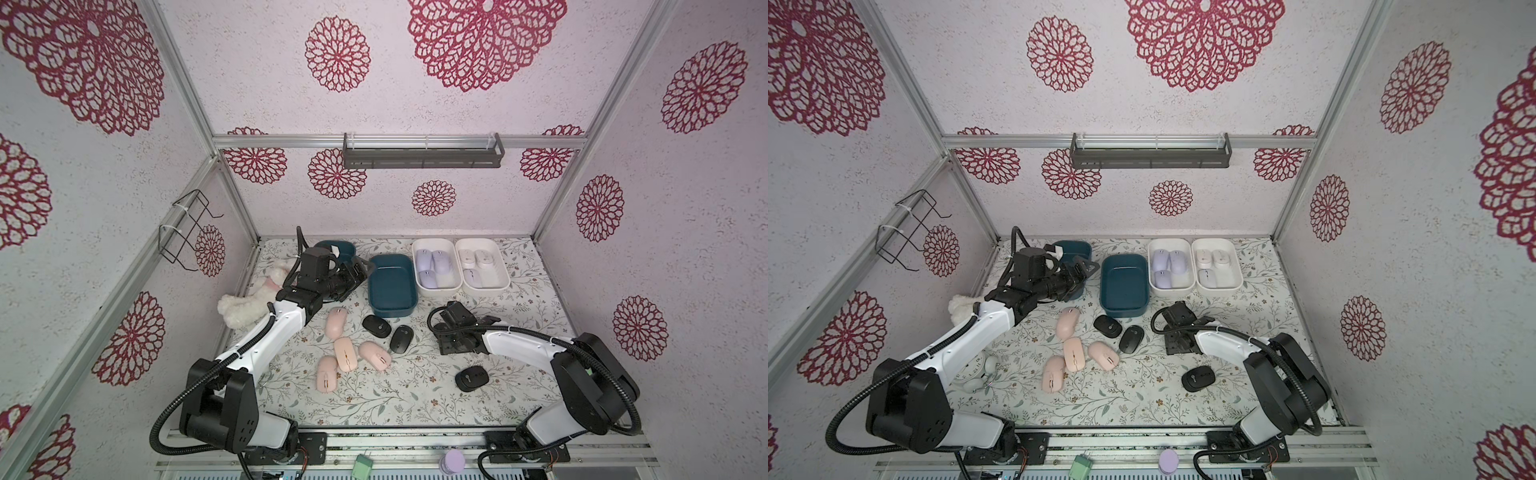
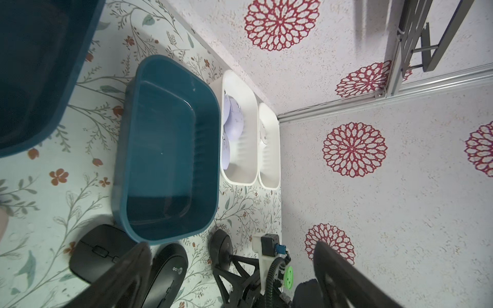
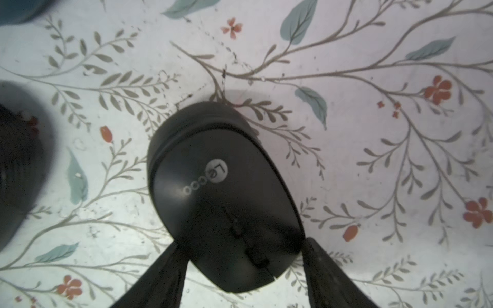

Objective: Place the mice by color into the storage box
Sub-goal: Adjust the mouse at the center of the board.

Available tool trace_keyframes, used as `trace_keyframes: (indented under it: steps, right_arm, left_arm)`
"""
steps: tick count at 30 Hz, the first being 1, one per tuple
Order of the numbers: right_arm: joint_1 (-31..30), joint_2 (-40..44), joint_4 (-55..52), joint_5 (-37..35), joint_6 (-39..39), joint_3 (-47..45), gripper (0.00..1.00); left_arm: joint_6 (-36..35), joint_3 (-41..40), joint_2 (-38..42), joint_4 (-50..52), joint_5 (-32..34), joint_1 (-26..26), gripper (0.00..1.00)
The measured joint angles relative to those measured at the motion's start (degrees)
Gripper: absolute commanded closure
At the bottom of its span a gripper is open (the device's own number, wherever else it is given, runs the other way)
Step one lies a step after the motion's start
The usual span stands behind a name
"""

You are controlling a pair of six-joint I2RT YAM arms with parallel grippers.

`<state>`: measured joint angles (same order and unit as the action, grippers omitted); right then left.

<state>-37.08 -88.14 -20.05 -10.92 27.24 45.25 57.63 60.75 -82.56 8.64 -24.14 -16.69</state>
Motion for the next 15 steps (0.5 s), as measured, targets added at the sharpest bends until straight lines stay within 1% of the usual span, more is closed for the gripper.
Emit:
trace_keyframes:
  steps: [8, 15]
  right_arm:
    - [0.0, -0.8, -1.0, -4.5, 0.8, 0.0, 0.29]
    - [3.9, -1.1, -4.5, -9.0, -0.2, 1.1, 0.30]
  left_arm:
    - [-2.6, 1.2, 0.2, 1.5, 1.7, 0.0, 0.03]
    - [-3.4, 1.2, 0.1, 2.4, 2.4, 0.0, 0.03]
